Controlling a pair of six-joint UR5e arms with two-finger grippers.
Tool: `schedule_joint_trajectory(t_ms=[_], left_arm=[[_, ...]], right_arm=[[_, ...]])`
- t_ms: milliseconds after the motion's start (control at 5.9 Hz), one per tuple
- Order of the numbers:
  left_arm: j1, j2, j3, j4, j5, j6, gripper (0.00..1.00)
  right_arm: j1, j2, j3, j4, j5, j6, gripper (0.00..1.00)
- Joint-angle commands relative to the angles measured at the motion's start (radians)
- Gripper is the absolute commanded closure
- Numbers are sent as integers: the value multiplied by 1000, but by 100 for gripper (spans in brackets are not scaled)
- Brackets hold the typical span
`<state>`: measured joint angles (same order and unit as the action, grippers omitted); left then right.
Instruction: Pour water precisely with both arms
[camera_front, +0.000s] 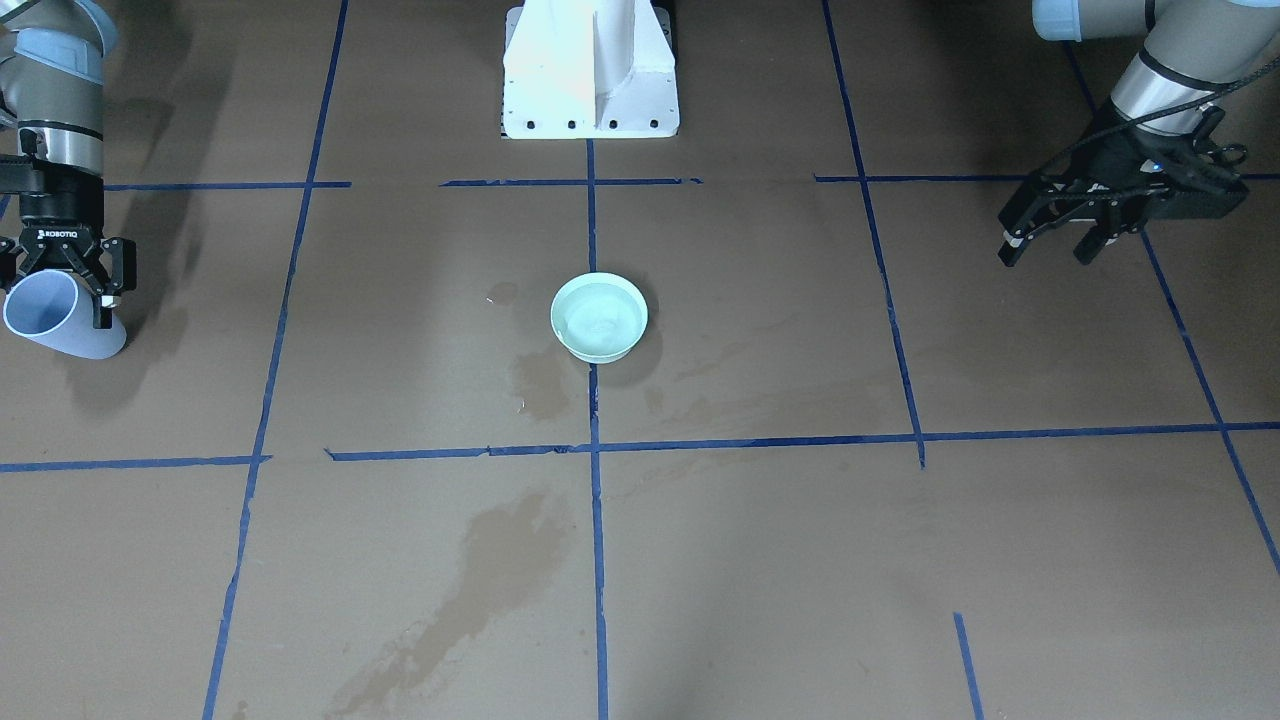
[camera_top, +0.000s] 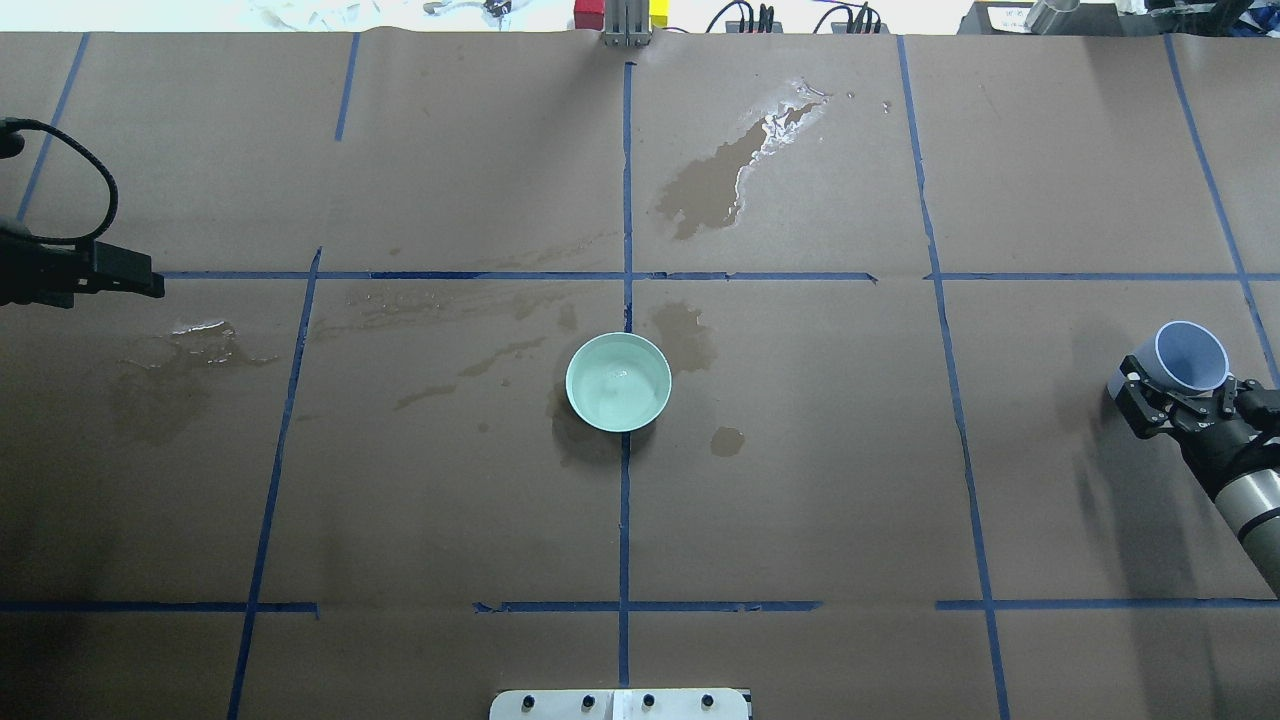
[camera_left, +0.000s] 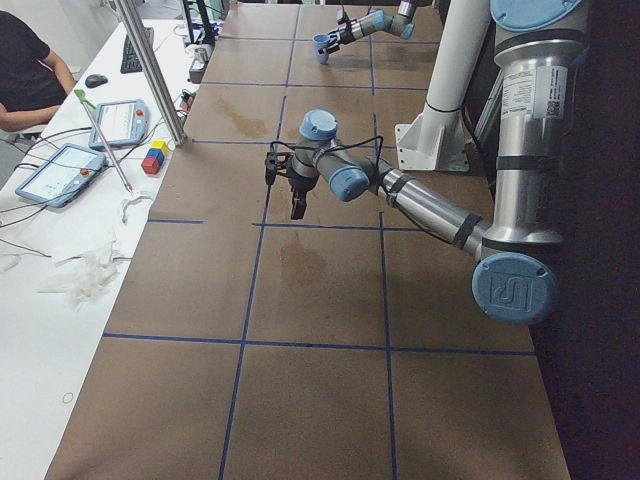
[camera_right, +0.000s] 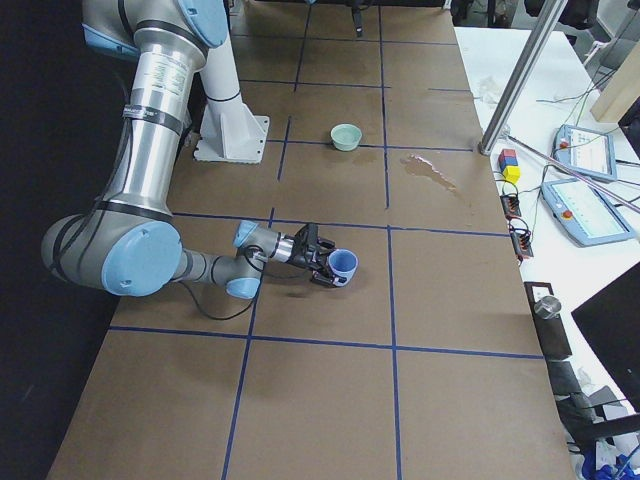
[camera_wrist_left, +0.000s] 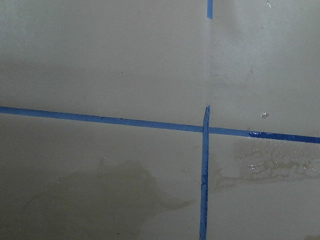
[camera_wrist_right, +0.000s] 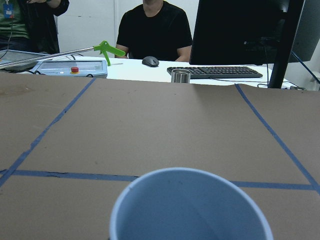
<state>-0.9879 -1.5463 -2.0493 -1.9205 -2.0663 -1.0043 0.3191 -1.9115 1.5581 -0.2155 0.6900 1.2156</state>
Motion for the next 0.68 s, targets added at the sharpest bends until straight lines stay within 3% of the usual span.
schedule_joint_trajectory(t_ms=[0, 169, 508], left_arm=[[0, 0, 0, 0, 0, 0, 0], [-2, 0, -3, 0, 0, 0, 0], [-2, 2, -9, 2, 0, 0, 0]], right_arm=[[-5, 0, 0, 1, -3, -1, 15], [-6, 0, 0, 1, -4, -1, 0], [-2, -4, 22, 1, -24, -25, 0]])
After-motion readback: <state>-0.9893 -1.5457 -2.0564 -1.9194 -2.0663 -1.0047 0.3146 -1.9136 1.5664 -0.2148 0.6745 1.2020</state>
